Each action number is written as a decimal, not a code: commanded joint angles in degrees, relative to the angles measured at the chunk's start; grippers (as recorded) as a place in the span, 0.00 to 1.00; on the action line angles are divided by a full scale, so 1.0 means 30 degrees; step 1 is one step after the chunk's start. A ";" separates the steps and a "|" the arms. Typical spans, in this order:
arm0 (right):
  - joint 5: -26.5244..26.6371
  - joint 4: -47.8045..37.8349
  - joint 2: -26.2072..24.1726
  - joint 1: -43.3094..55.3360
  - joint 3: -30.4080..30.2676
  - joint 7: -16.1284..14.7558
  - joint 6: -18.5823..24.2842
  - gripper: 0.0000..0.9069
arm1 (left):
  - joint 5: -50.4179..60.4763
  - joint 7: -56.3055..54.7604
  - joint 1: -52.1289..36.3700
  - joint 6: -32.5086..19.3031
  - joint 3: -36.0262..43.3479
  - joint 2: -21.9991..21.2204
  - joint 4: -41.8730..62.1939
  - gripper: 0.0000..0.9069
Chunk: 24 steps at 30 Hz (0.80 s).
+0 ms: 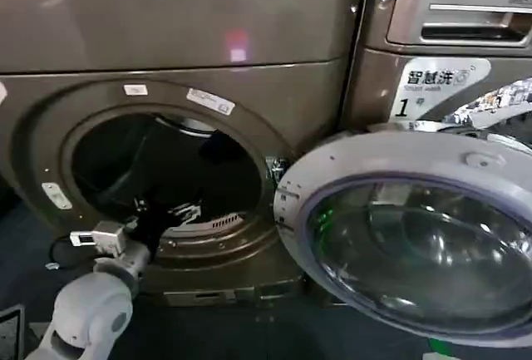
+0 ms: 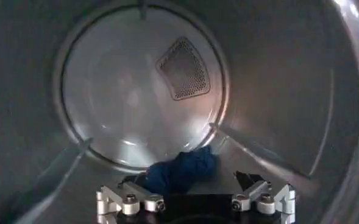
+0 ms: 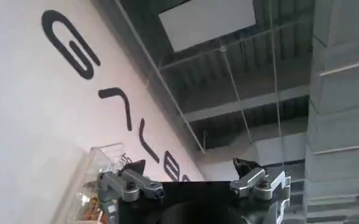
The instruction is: Grasp the clothes from the dryer.
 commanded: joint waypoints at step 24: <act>-0.0193 0.0147 0.0012 -0.0246 0.0353 0.0403 -0.0288 1.00 | 0.0053 0.0013 -0.0571 -0.0144 0.0352 -0.0036 0.0482 1.00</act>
